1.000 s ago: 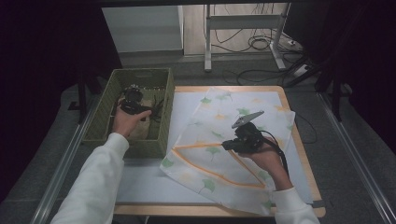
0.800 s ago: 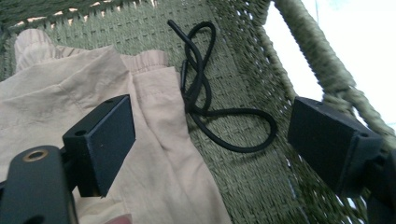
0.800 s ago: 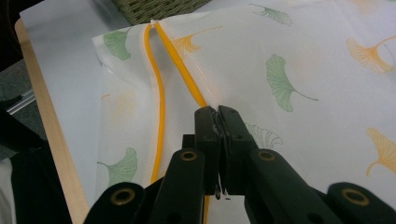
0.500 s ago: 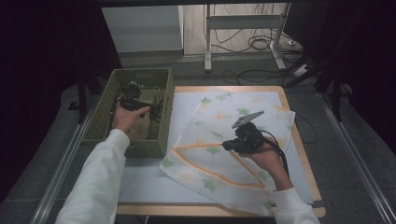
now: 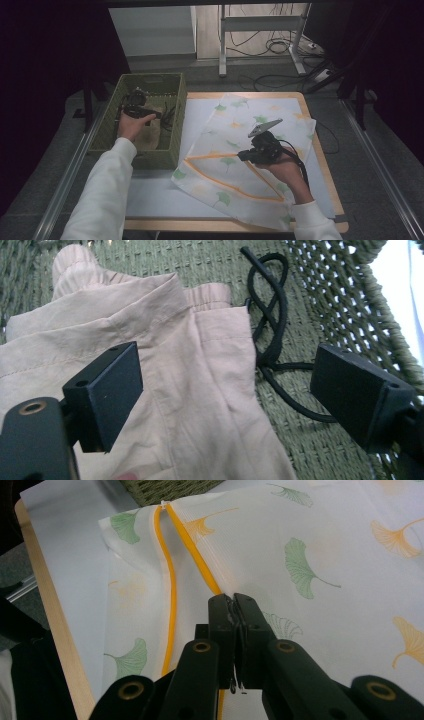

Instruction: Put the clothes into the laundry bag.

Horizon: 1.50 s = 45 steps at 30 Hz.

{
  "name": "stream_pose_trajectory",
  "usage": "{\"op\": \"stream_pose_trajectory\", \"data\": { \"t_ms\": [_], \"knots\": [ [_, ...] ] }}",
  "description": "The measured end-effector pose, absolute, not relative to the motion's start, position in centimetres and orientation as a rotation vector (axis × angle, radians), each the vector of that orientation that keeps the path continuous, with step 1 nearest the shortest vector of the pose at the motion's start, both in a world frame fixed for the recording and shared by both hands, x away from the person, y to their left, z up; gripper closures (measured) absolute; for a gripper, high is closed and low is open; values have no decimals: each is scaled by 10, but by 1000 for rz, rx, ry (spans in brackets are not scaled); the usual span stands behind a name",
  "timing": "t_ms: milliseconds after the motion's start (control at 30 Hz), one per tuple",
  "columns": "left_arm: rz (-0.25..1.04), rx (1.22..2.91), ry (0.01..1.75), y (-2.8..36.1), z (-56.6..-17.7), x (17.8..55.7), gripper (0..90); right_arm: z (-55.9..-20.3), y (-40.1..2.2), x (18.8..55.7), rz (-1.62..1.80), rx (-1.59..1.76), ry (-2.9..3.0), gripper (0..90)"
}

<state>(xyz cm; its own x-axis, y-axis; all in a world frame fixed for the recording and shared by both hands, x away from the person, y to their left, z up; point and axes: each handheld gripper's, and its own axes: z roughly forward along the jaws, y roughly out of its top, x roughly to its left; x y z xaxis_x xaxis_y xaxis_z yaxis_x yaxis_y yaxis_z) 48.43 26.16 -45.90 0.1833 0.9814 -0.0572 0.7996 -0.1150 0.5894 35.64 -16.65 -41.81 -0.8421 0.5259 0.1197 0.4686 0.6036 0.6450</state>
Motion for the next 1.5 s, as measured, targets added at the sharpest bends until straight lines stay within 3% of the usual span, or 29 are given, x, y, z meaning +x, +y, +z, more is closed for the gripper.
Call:
{"op": "stream_pose_trajectory", "data": {
  "t_ms": [633, 1500],
  "knots": [
    [376, 2053, 1681, 257, -480, 495, 65, -418, -167, 357, 1064, 855, 2737, 855],
    [247, 2137, 1786, 256, -506, 506, 75, -416, -169, 356, 1069, 855, 2729, 853]
  ]
}}
